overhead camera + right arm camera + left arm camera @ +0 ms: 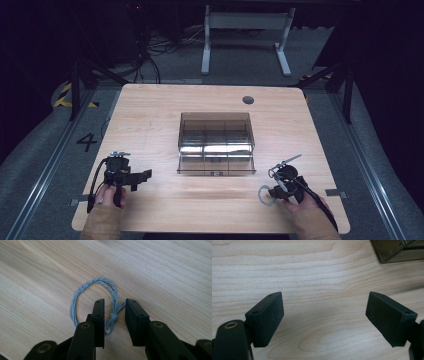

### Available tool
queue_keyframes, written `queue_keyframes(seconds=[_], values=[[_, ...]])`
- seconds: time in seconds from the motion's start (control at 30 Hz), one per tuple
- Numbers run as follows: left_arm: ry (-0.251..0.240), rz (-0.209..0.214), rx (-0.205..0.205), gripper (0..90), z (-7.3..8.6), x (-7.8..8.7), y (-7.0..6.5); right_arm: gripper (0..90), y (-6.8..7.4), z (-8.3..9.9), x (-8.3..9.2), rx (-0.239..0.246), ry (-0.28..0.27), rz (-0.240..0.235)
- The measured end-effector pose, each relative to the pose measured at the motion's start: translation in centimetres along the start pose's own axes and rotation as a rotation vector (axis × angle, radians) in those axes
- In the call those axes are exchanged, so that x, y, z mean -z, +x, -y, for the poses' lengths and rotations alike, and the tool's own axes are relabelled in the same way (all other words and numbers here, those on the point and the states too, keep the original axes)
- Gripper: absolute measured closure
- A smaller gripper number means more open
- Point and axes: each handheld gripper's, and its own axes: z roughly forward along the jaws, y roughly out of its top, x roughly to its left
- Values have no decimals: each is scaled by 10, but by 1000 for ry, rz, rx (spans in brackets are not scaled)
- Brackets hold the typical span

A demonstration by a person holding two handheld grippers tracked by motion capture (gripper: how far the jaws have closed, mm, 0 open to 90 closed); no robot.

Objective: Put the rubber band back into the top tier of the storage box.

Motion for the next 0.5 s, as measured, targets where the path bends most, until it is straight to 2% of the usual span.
queue_keyframes(seconds=[0.17, 0.3, 0.5], values=[[1, 0, -2, 158, 0, 0, 0, 749, 3, -1, -2, 7, 13, 12], [2, 0, -2, 158, 0, 0, 0, 830, 5, -1, -3, 9, 17, 24], [1, -1, -1, 158, 0, 0, 0, 847, 5, -1, -3, 9, 17, 17]])
